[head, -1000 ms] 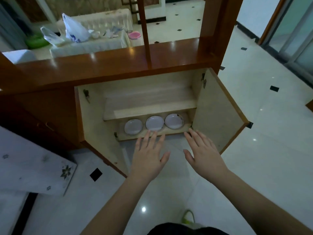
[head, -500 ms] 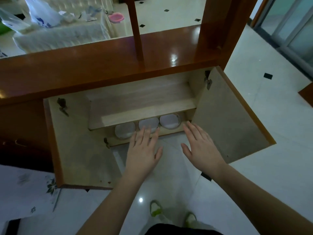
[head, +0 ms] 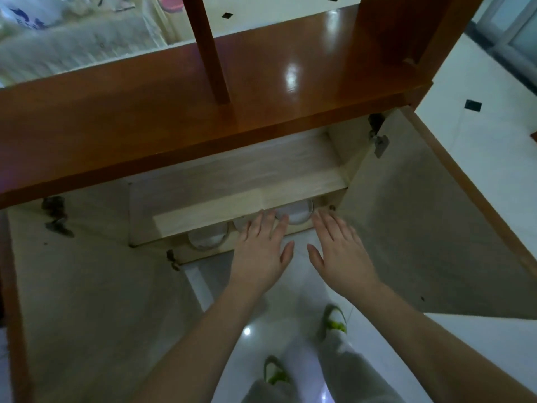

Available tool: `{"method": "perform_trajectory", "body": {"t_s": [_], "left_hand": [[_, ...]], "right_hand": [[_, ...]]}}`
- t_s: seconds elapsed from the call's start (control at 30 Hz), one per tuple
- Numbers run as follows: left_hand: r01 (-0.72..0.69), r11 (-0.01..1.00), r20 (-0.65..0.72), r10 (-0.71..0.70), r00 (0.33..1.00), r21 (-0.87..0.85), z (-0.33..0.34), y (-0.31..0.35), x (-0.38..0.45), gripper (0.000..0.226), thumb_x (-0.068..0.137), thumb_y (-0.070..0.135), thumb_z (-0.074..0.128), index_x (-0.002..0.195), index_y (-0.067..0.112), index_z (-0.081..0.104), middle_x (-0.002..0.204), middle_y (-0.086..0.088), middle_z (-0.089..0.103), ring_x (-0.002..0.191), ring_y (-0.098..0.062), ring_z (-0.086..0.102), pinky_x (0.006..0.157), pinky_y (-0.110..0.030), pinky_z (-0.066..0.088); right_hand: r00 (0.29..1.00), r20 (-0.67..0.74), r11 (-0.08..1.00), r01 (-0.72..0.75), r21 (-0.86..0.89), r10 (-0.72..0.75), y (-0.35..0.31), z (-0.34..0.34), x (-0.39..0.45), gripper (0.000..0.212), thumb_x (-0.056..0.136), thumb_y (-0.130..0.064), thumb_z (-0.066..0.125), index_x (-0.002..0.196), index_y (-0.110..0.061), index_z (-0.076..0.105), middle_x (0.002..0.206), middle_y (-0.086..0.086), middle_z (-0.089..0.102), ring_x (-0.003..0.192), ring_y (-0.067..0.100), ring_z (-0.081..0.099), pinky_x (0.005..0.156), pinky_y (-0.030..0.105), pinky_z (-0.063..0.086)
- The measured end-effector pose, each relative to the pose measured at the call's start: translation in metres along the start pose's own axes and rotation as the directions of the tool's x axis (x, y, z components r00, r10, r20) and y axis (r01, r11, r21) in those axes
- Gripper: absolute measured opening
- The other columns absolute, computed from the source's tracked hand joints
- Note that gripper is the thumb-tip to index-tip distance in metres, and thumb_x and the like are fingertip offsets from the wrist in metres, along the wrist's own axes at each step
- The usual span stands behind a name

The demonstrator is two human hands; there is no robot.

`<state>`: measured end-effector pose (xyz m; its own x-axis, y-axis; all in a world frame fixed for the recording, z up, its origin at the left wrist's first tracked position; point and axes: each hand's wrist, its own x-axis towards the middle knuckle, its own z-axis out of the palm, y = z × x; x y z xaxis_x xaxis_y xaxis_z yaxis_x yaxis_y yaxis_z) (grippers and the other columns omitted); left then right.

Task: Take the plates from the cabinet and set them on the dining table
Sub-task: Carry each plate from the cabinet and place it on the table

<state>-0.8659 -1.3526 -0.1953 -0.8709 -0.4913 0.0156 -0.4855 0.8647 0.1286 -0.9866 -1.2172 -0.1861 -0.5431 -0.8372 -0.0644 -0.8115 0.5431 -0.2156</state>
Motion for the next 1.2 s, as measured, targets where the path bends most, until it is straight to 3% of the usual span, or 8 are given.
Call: {"method": "perform_trajectory", "body": {"t_s": [0.1, 0.23, 0.4, 0.57, 0.67, 0.87, 1.07, 1.2], "left_hand": [[0.014, 1.0, -0.017, -0.014, 1.0, -0.015, 0.035, -0.009, 0.029, 0.057, 0.093, 0.048, 0.034, 0.141, 0.02, 0.046, 0.146, -0.01, 0.047, 0.136, -0.03, 0.042, 0.106, -0.047, 0.039], [0.022, 1.0, 0.002, -0.022, 1.0, 0.003, 0.096, -0.011, 0.057, 0.057, 0.093, 0.049, 0.034, 0.138, 0.018, 0.05, 0.142, -0.013, 0.051, 0.132, -0.031, 0.046, 0.107, -0.045, 0.038], [0.027, 1.0, 0.027, -0.027, 0.999, -0.012, 0.196, -0.017, 0.082, 0.056, 0.091, 0.047, 0.038, 0.133, 0.014, 0.057, 0.133, -0.017, 0.059, 0.124, -0.032, 0.055, 0.105, -0.047, 0.04], [0.066, 0.998, 0.026, -0.065, 0.998, -0.02, 0.293, -0.036, 0.11, 0.056, 0.092, 0.045, 0.036, 0.134, 0.013, 0.055, 0.136, -0.018, 0.056, 0.127, -0.034, 0.051, 0.107, -0.048, 0.036], [0.089, 0.996, -0.004, -0.089, 0.996, -0.013, 0.349, -0.052, 0.127, 0.056, 0.09, 0.042, 0.036, 0.134, 0.012, 0.054, 0.134, -0.018, 0.057, 0.127, -0.035, 0.051, 0.105, -0.049, 0.039], [0.12, 0.993, -0.08, -0.121, 0.989, -0.01, 0.449, -0.074, 0.154, 0.05, 0.094, 0.038, 0.04, 0.135, 0.011, 0.05, 0.131, -0.022, 0.056, 0.122, -0.038, 0.052, 0.099, -0.049, 0.042], [0.213, 0.977, -0.092, -0.213, 0.973, -0.014, 0.517, -0.089, 0.18, 0.063, 0.091, 0.048, 0.027, 0.137, 0.009, 0.049, 0.111, -0.021, 0.064, 0.1, -0.036, 0.06, 0.083, -0.043, 0.049], [0.278, 0.96, 0.018, -0.278, 0.96, -0.019, 0.544, -0.092, 0.19, 0.066, 0.095, 0.052, 0.02, 0.145, 0.011, 0.032, 0.132, -0.017, 0.051, 0.119, -0.031, 0.049, 0.095, -0.042, 0.041]], "right_hand": [[1.0, 0.007, 0.999, 0.005, 0.047, -0.006, 0.018, 0.035, 0.035, 0.067, 0.089, -0.045, 0.029, 0.146, -0.009, 0.034, 0.151, 0.01, 0.037, 0.139, 0.028, 0.035, 0.111, 0.043, 0.03], [1.0, 0.006, 0.999, 0.004, 0.05, -0.005, 0.037, 0.096, 0.073, 0.066, 0.089, -0.044, 0.033, 0.142, -0.005, 0.04, 0.147, 0.012, 0.044, 0.134, 0.028, 0.043, 0.107, 0.043, 0.036], [1.0, 0.027, 0.992, -0.018, 0.121, 0.015, 0.066, 0.181, 0.119, 0.065, 0.094, -0.029, 0.046, 0.15, -0.007, 0.022, 0.156, 0.011, 0.027, 0.144, 0.026, 0.022, 0.115, 0.034, 0.014], [0.998, -0.004, 0.988, -0.061, 0.144, 0.062, 0.096, 0.265, 0.153, 0.065, 0.091, -0.023, 0.053, 0.148, -0.006, 0.028, 0.154, 0.011, 0.03, 0.143, 0.026, 0.026, 0.114, 0.034, 0.017], [0.995, -0.043, 0.987, -0.083, 0.141, 0.089, 0.112, 0.316, 0.171, 0.062, 0.092, -0.021, 0.05, 0.148, -0.007, 0.029, 0.153, 0.013, 0.032, 0.141, 0.03, 0.028, 0.112, 0.044, 0.025], [0.997, -0.03, 0.997, -0.074, 0.032, 0.075, 0.146, 0.412, 0.24, 0.061, 0.093, -0.03, 0.04, 0.147, -0.006, 0.027, 0.15, 0.017, 0.034, 0.137, 0.03, 0.034, 0.109, 0.046, 0.033], [0.995, -0.059, 0.997, -0.077, -0.021, 0.076, 0.182, 0.476, 0.297, 0.07, 0.084, -0.037, 0.023, 0.144, -0.001, 0.033, 0.141, 0.023, 0.043, 0.129, 0.036, 0.042, 0.105, 0.043, 0.036], [0.991, -0.02, 0.989, -0.133, -0.058, 0.133, 0.193, 0.498, 0.327, 0.062, 0.096, -0.032, 0.035, 0.15, -0.006, 0.019, 0.152, 0.017, 0.028, 0.139, 0.029, 0.028, 0.111, 0.039, 0.026]]}}
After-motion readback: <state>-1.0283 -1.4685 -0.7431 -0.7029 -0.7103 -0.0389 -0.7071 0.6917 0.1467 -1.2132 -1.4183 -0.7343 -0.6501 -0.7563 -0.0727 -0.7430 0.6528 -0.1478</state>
